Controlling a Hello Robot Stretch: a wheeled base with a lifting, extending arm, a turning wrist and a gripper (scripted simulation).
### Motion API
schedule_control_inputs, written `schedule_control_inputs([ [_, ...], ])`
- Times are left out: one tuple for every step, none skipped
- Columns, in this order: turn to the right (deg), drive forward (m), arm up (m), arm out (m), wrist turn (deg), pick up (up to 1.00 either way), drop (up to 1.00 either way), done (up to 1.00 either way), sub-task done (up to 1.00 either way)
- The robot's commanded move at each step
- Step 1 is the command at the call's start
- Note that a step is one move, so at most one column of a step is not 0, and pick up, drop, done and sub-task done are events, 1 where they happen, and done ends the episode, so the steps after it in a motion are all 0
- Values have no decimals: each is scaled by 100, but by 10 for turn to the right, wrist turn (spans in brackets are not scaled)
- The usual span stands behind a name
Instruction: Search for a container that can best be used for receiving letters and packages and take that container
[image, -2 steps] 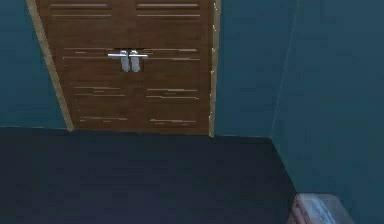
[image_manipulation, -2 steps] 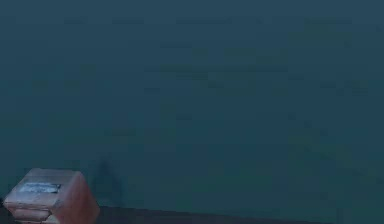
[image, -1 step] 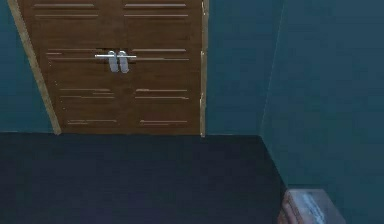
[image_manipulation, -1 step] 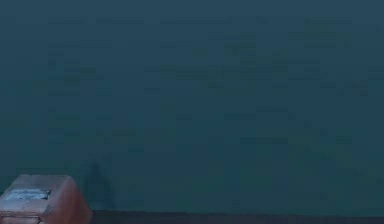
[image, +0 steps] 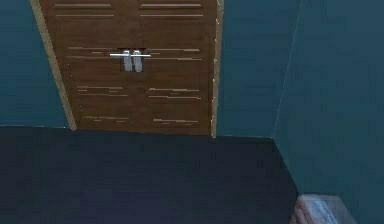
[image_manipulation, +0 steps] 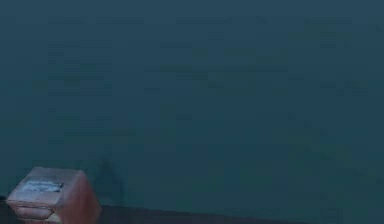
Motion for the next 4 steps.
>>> schedule_control_inputs([
  [0, 45, 0, 0, 0, 0, 0, 0, 0],
  [0, 10, 0, 0, 0, 0, 0, 0, 0],
  [-150, 0, 0, 0, 0, 0, 0, 0, 0],
  [0, 0, 14, 0, 0, 0, 0, 0, 0],
])
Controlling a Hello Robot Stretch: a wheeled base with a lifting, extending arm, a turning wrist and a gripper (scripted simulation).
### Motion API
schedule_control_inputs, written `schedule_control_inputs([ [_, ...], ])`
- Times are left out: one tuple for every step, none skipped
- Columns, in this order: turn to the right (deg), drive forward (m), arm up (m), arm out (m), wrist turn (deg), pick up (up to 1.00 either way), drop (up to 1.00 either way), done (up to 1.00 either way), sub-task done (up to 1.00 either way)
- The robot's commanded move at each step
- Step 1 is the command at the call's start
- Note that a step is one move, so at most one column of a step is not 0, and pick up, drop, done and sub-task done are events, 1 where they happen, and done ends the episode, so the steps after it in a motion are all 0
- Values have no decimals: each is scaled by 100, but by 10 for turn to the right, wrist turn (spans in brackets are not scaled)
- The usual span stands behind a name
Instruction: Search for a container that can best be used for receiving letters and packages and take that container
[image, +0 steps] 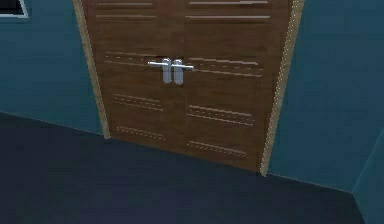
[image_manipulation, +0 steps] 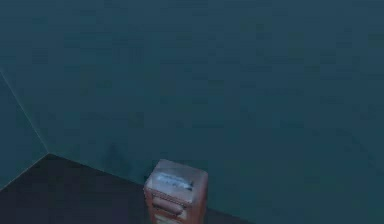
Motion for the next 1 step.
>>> schedule_control_inputs([
  [0, 0, 0, 30, 0, 0, 0, 0, 0],
])
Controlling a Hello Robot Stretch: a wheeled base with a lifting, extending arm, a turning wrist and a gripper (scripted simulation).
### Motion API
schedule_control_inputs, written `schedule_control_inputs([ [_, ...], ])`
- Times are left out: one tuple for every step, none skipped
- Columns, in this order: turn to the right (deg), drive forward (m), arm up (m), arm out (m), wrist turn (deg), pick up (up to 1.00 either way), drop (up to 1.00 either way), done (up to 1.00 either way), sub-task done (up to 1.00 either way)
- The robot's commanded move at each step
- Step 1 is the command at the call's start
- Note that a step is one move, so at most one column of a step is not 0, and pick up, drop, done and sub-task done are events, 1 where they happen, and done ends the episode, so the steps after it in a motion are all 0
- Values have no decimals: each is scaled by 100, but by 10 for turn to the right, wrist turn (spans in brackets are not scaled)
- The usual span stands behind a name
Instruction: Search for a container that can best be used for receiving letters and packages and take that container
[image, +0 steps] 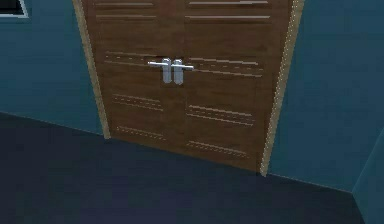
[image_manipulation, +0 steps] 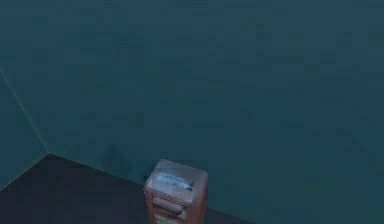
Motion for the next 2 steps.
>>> schedule_control_inputs([
  [0, 0, 0, 0, 450, 0, 0, 0, 0],
  [0, 0, 0, 0, 450, 0, 0, 0, 0],
])
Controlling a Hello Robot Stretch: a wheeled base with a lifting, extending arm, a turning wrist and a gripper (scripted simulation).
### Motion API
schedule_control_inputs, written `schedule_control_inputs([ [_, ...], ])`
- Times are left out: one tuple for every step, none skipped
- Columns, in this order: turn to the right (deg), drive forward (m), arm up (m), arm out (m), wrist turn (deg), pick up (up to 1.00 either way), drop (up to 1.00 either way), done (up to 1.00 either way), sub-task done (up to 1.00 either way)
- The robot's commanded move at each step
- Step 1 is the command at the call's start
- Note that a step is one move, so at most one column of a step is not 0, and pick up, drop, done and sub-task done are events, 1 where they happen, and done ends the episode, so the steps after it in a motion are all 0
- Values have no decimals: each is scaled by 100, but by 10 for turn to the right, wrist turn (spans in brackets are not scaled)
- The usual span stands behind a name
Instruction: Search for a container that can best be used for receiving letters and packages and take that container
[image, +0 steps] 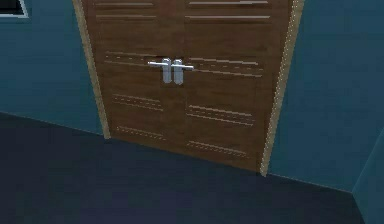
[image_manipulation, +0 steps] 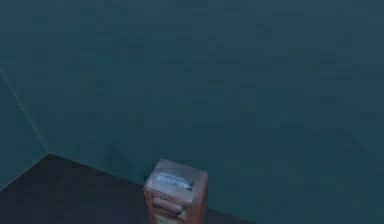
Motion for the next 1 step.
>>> schedule_control_inputs([
  [0, 0, 0, 0, 450, 0, 0, 0, 0],
])
